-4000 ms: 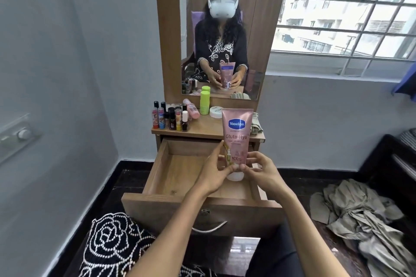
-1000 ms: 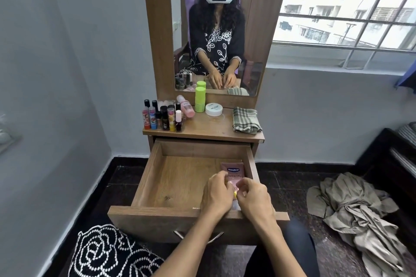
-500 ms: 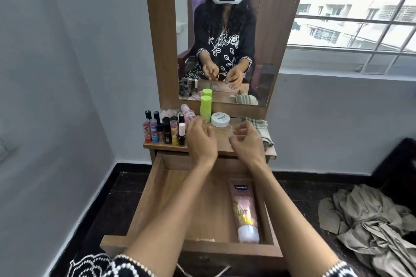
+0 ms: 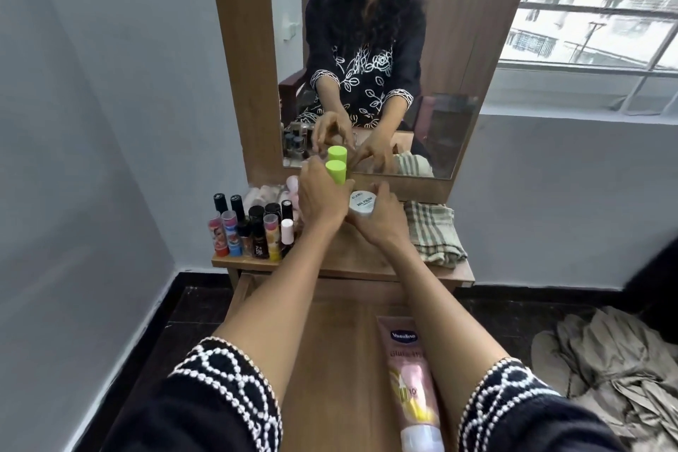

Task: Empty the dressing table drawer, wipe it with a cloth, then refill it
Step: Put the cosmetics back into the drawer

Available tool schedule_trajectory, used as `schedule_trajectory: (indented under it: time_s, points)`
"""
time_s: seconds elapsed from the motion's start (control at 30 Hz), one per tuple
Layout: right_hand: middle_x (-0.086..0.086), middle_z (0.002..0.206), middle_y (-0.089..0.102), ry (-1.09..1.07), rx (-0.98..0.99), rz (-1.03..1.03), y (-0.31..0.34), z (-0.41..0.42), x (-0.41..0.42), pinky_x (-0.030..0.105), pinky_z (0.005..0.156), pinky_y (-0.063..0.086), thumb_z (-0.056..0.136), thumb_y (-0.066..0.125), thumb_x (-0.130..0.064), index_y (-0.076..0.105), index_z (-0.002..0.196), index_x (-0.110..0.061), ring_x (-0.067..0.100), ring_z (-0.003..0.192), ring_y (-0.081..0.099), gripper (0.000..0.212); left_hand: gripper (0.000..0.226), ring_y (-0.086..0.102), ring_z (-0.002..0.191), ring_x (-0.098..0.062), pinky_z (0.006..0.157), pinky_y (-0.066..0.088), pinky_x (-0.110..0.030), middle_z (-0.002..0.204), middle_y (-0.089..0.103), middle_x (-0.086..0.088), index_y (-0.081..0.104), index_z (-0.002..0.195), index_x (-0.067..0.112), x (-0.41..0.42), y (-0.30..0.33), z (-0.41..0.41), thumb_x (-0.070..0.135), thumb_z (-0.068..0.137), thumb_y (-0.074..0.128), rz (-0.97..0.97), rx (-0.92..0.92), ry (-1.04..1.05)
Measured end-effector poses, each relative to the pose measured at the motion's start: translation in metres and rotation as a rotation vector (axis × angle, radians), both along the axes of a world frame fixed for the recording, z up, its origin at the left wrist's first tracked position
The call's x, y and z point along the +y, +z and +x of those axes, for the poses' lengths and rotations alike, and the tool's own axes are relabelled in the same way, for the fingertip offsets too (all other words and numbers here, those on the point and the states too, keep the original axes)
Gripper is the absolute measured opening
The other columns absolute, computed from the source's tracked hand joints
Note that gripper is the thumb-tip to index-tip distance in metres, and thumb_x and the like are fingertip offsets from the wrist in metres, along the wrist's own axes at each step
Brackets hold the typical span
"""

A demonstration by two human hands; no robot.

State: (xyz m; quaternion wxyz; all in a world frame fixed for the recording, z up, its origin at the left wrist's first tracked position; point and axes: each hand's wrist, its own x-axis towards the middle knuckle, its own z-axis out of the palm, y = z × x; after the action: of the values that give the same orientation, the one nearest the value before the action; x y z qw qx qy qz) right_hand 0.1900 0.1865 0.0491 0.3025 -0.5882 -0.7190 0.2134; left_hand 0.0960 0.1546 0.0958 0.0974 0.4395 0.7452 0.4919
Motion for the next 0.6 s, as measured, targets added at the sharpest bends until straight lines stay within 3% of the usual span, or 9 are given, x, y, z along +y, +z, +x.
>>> schedule_trajectory:
  time_s: [0.2,0.6]
  points:
    - [0.011,0.12,0.057,-0.031,0.074,0.02,-0.009,-0.001,0.004,0.041,0.087,0.045,0.079,0.067,-0.04,0.045,0.12,-0.014,0.031,0.113,0.052,0.053,0.047,0.057,0.108,-0.033,0.083,0.045,-0.037,0.113,0.063,-0.016,0.055,0.114,0.005,0.009,-0.005,-0.003,0.019,0.075,0.076,-0.084,0.035,-0.041]
    - [0.008,0.108,0.062,-0.052,0.173,0.05,-0.009,-0.001,0.004,0.036,0.078,0.045,0.071,0.074,-0.037,0.048,0.109,-0.015,0.028,0.104,0.057,0.051,0.035,0.059,0.104,-0.034,0.076,0.046,-0.035,0.109,0.064,-0.017,0.062,0.103,0.004,0.016,-0.004,-0.005,0.02,0.075,0.075,-0.088,0.025,-0.006]
